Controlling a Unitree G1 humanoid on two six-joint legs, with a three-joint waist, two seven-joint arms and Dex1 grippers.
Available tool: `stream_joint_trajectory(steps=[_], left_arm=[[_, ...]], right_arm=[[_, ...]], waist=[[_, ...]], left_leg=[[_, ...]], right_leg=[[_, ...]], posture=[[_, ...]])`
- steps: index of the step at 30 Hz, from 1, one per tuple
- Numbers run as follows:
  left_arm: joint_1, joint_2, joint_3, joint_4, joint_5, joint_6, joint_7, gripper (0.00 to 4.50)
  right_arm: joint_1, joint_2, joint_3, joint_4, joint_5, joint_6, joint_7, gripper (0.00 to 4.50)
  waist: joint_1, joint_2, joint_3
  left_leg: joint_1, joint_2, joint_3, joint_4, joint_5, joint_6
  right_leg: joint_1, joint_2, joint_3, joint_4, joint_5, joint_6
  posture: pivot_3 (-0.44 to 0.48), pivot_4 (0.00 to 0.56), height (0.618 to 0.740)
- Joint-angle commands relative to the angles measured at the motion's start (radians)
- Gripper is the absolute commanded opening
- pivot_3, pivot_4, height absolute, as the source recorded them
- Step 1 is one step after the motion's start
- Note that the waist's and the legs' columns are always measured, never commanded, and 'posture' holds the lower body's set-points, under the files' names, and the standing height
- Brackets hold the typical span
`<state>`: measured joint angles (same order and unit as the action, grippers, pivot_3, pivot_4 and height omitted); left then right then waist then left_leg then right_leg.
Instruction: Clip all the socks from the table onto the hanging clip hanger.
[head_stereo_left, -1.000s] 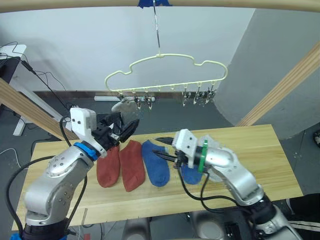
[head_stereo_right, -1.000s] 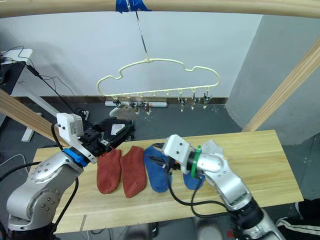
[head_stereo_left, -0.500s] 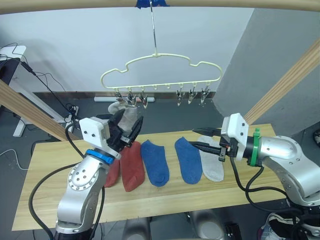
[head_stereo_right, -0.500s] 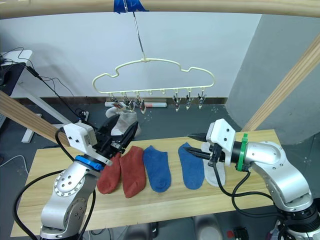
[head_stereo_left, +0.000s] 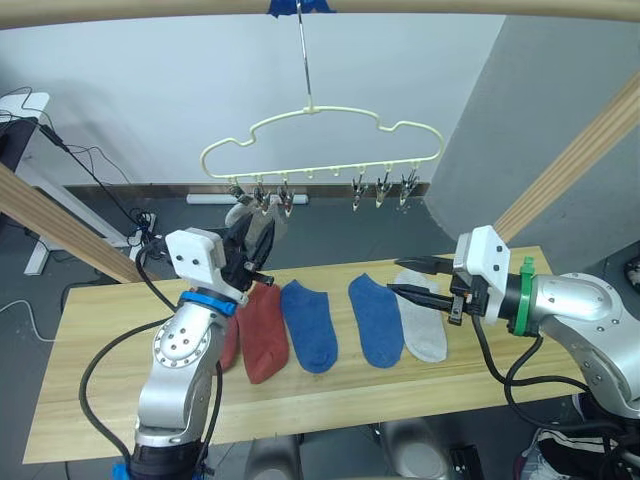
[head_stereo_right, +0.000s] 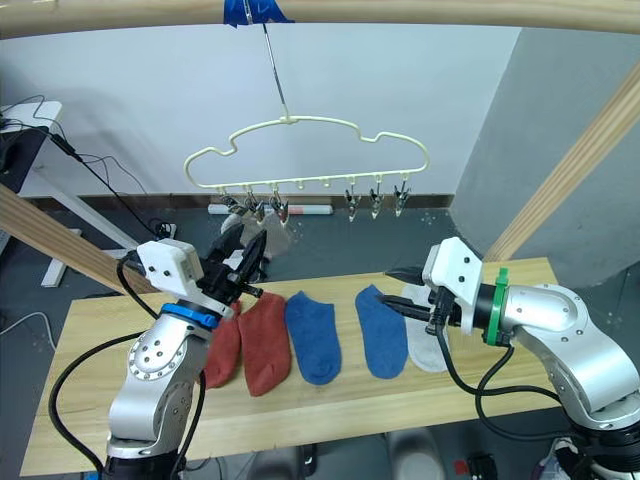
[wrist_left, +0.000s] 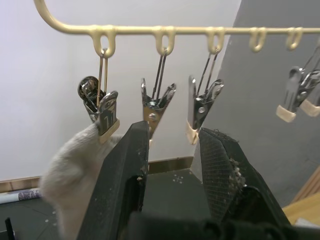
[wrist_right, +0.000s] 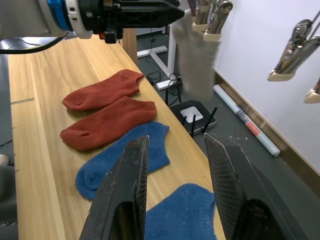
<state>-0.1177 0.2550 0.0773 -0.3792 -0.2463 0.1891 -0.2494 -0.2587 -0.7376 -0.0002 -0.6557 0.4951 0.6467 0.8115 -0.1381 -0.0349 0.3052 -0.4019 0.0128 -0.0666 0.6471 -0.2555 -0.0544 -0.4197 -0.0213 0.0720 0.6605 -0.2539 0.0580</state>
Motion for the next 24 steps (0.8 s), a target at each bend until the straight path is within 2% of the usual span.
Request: stream_joint_trajectory(steps=[1,10,18,24], left_arm=[[-0.034,-0.019,0.003,0.020,0.003,-0.032,0.004,1.72],[-0.096,-0.028,0.031,0.113,0.010,-0.080,0.010,1.72],[-0.071,-0.036,0.027,0.082,0.003,-0.084,0.006,1.72],[-0.120,-0.028,0.041,0.130,-0.003,-0.093,-0.009,1.72]], right_arm=[[0.000,-0.011,-0.030,-0.044,0.024,-0.010,-0.003,1.81],[0.009,-0.023,-0.045,-0.053,0.038,-0.002,-0.010,1.81],[0.006,-0.027,-0.043,-0.058,0.049,0.003,-0.025,1.81],[-0.005,-0.022,-0.037,-0.061,0.057,0.004,-0.033,1.81]], waist=[[-0.002,0.000,0.000],[-0.006,0.000,0.000],[-0.007,0.000,0.000],[-0.008,0.000,0.000]], left_leg=[[0.000,0.000,0.000,0.000,0.000,0.000],[0.000,0.000,0.000,0.000,0.000,0.000],[0.000,0.000,0.000,0.000,0.000,0.000],[0.000,0.000,0.000,0.000,0.000,0.000]], right_leg=[[0.000,0.000,0.000,0.000,0.000,0.000],[0.000,0.000,0.000,0.001,0.000,0.000],[0.000,0.000,0.000,0.001,0.000,0.000],[0.000,0.000,0.000,0.001,0.000,0.000]], posture=[[-0.281,0.308,0.740],[-0.301,0.308,0.740],[-0.300,0.305,0.740],[-0.302,0.301,0.740]])
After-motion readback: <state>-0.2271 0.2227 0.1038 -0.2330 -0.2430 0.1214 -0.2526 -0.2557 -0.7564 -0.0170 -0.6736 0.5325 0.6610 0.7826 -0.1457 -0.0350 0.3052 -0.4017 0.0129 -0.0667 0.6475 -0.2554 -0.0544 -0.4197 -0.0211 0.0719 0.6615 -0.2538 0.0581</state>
